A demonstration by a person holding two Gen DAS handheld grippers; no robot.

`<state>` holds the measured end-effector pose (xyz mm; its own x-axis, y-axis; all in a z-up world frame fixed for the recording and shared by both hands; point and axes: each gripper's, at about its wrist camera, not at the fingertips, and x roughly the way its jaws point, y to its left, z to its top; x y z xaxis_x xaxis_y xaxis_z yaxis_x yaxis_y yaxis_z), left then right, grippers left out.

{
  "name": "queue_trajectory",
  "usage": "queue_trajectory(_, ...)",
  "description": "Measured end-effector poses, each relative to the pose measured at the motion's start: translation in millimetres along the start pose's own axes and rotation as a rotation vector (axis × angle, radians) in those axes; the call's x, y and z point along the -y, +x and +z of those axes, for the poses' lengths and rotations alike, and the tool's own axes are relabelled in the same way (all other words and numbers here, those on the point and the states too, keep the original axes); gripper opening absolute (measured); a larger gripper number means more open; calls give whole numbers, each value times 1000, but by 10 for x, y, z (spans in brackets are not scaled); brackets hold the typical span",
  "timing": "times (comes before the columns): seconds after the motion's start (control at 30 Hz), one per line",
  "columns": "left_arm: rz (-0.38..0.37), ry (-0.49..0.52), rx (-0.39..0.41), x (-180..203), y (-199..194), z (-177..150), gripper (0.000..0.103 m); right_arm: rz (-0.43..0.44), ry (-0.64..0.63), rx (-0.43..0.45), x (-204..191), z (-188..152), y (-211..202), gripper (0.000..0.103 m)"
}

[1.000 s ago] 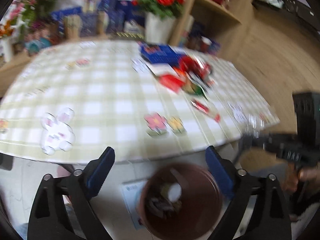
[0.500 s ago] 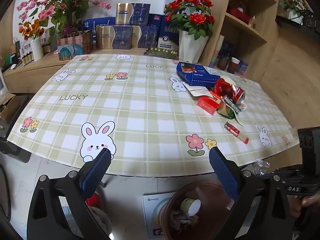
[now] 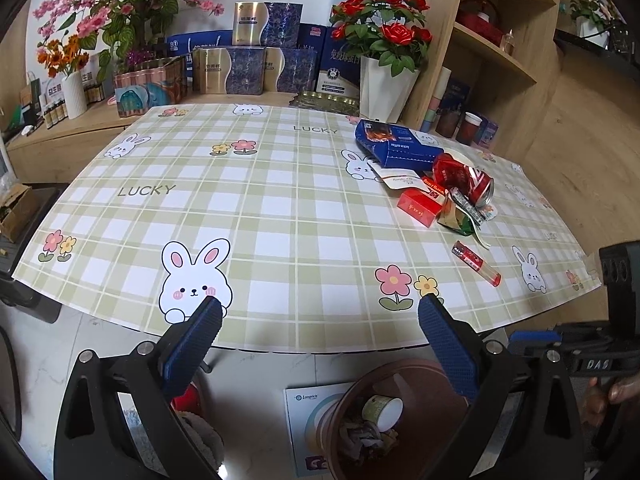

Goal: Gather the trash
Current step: 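Drop the clear wrapper into the bin with the left gripper while the right drops its blue strip, then grasp the crushed red cola can with the right gripper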

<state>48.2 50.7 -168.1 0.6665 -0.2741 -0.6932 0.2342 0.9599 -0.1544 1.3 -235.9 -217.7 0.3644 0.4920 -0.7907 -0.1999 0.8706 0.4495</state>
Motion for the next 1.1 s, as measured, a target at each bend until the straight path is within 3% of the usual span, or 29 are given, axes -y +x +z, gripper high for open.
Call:
queue_trajectory(0.13, 3, 4, 0, -1, 11, -3, 96, -76, -42, 64, 10, 83, -131, 80)
queue_trajectory(0.2, 4, 5, -1, 0, 14, -5, 96, -130, -79, 104, -6, 126, -210, 91)
queue_trajectory(0.4, 10, 4, -1, -12, 24, -9, 96, -240, -171, 147, 15, 235, -294, 93)
queue_trajectory(0.83, 23, 11, -15, -16, 122, 29, 96, -351, -230, 169, 124, 312, -316, 97)
queue_trajectory(1.1, 22, 30, -18, 17, 237, 139, 96, -408, -268, 176, 245, 632, -307, 97)
